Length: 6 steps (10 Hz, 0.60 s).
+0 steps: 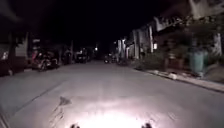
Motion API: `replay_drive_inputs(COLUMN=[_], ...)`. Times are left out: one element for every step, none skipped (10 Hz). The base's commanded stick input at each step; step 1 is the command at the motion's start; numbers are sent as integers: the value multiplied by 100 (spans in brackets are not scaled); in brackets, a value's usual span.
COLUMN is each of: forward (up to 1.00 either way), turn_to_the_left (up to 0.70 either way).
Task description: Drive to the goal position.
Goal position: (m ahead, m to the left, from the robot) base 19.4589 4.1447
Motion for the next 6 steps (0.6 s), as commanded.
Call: replay_drive_inputs(forward=[85,85,85,85,85,85], turn_to_the_left=[0,0,0,0,0,0])
